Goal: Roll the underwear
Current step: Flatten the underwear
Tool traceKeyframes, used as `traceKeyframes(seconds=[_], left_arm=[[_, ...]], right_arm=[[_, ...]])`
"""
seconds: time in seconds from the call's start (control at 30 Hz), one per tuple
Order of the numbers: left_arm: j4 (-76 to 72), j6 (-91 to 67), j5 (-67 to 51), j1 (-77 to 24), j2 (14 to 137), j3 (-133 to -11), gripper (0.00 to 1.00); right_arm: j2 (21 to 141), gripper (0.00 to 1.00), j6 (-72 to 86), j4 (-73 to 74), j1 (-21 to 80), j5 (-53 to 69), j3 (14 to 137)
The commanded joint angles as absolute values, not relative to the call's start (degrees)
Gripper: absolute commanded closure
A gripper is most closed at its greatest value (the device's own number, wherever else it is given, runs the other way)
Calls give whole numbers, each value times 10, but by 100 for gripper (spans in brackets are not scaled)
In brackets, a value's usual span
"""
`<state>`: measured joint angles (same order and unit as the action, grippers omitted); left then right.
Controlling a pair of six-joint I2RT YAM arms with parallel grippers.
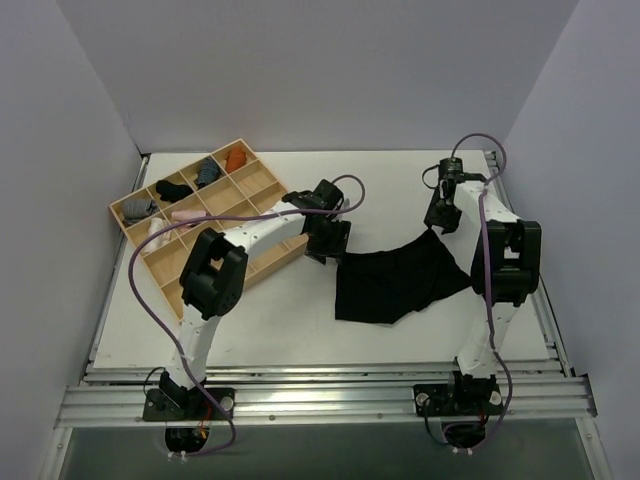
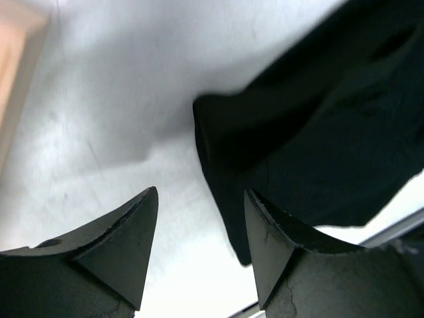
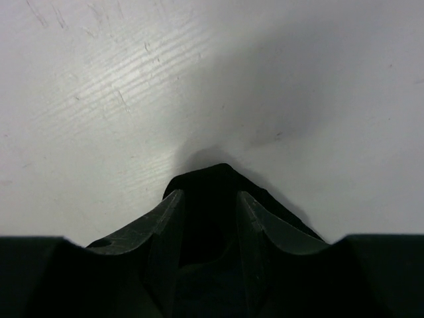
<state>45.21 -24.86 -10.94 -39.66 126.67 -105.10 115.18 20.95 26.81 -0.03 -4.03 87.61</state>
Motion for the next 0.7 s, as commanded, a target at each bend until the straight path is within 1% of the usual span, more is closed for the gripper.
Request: traceKeyframes(seconds=[0.0, 0.1, 0.2, 0.33, 0.43, 0.47, 0.53, 0.67], left_arm=[[421, -262, -124, -400, 1195, -1006, 37], [408, -263, -140, -407, 1187, -982, 37], [393, -262, -144, -416, 1180, -967, 37], [369, -251, -147, -417, 1181, -976, 36], [389, -223, -142, -416, 1213, -1035, 35], [412, -213, -139, -417, 1234, -1054, 35], [427, -190, -138, -417, 1251, -1099, 35], [448, -173, -133, -416, 1274, -1135, 35]], right_arm=[[1111, 67, 178, 286, -4, -26, 851], [1090, 67, 171, 261, -4, -19, 816], [1089, 68, 167, 259, -4, -19, 809], [1097, 71, 161, 255, -7, -18, 810], [1108, 77, 162, 252, -11, -15, 816], [1111, 81, 163, 251, -12, -14, 819], [1116, 84, 163, 251, -13, -11, 826], [1123, 90, 167, 254, -13, -6, 836]])
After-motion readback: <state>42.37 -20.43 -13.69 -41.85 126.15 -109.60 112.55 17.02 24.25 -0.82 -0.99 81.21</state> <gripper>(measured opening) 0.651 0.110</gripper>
